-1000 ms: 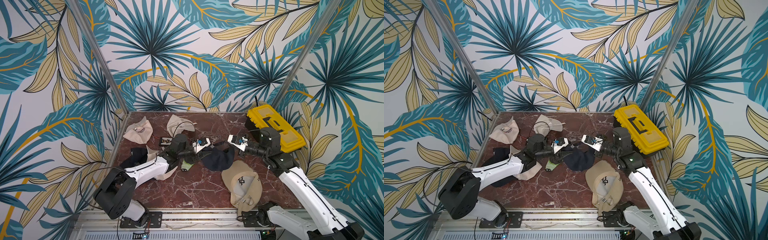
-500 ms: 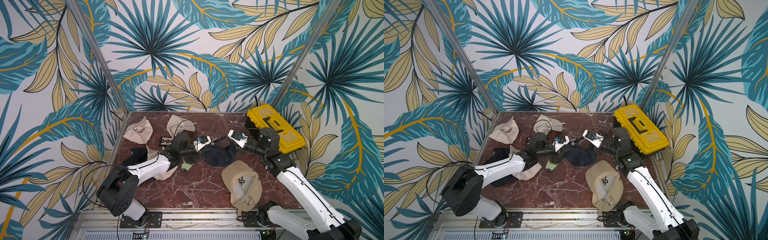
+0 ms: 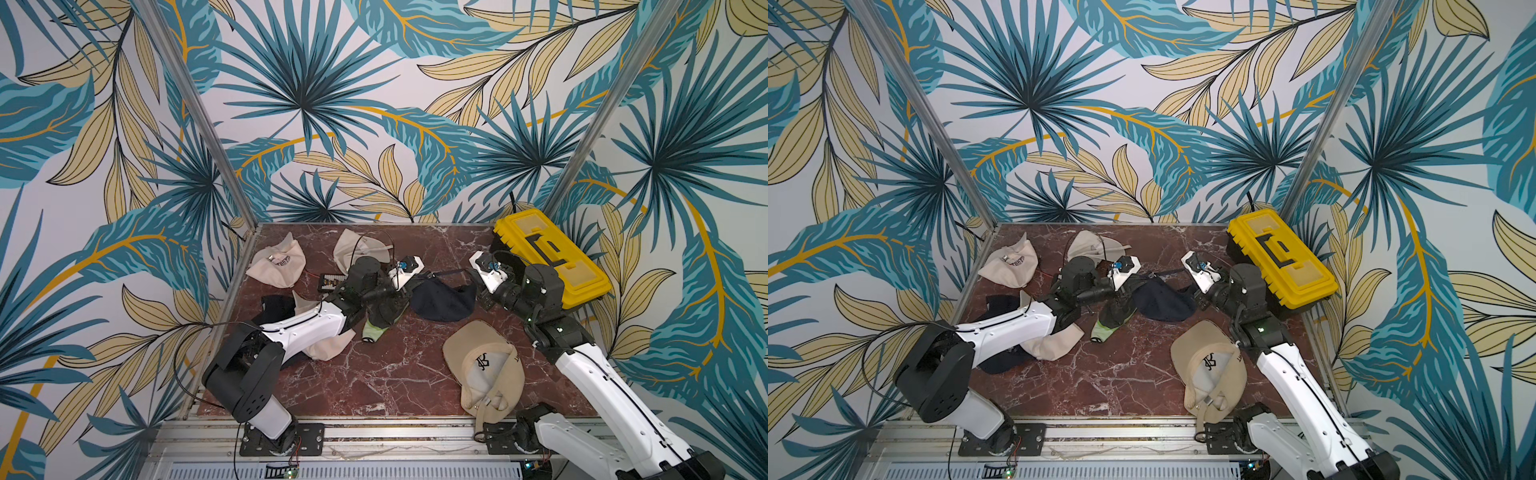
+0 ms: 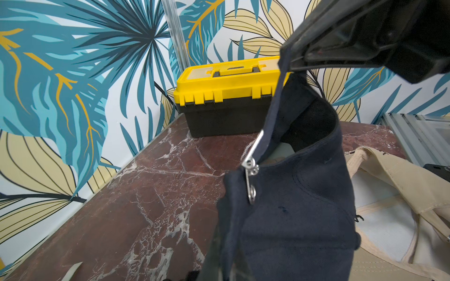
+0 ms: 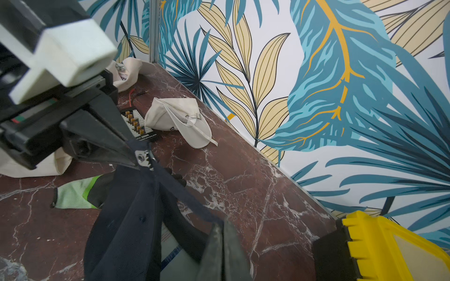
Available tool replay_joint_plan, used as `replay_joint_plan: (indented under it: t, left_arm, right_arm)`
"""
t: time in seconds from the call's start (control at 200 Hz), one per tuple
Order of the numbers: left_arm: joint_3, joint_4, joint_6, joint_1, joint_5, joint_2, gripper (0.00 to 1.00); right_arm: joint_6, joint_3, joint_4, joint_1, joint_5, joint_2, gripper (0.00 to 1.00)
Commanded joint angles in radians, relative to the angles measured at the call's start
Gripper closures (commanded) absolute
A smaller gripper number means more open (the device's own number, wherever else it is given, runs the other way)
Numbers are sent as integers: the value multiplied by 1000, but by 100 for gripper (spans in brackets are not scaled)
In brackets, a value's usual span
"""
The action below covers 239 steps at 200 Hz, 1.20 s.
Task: Open the adjustable buckle of the baseball cap
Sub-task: Pull the adjustable strap on the baseball cap.
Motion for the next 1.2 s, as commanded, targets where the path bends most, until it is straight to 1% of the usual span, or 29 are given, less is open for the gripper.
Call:
replay_joint_plan:
  t: [0.0, 0.035, 0.075, 0.135, 0.2, 0.285, 0.355, 0.4, 0.506, 0.626, 0.696, 0.756, 0.861, 1.051, 1.191]
  left_arm:
    - [25, -44, 0, 32, -36, 20, 100]
    - [38, -44, 9, 29, -38, 24, 100]
    - [48, -44, 26, 24, -53, 27, 100]
    - [60, -44, 77, 12, -90, 31, 100]
    - [67, -44, 142, -4, -138, 34, 100]
    - [80, -44, 217, -19, -180, 46, 100]
    - [79, -44, 285, -31, -182, 51, 100]
    - [83, -44, 315, -39, -184, 55, 100]
    - [92, -44, 347, -55, -169, 64, 100]
    - [104, -44, 359, -76, -170, 72, 100]
    - [106, -44, 369, -83, -165, 74, 100]
    - [106, -44, 379, -87, -158, 73, 100]
    - [101, -44, 387, -91, -157, 69, 100]
    - [92, -44, 387, -92, -141, 59, 100]
    - [84, -44, 389, -94, -132, 47, 100]
  right_arm:
    - [-33, -29, 23, -23, -256, -23, 69]
    - [-24, -42, 29, -23, -316, -22, 58]
    - [-26, -57, 27, -22, -356, -27, 52]
    - [-26, -77, 28, -21, -359, -40, 46]
    - [-10, -70, -1, -21, -334, -52, 43]
    - [8, -30, -58, -18, -298, -49, 43]
    - [53, -5, -57, -12, -217, -47, 43]
    - [73, 14, -59, -10, -186, -45, 44]
    - [156, 71, -65, -5, -102, -24, 44]
    - [208, 166, -186, 1, -99, 33, 43]
    - [186, 214, -257, 6, -98, 59, 43]
    - [170, 257, -325, 11, -52, 85, 43]
    - [134, 315, -439, 33, 6, 129, 47]
    - [74, 282, -458, 95, 24, 122, 46]
    - [47, 281, -462, 112, 91, 146, 48]
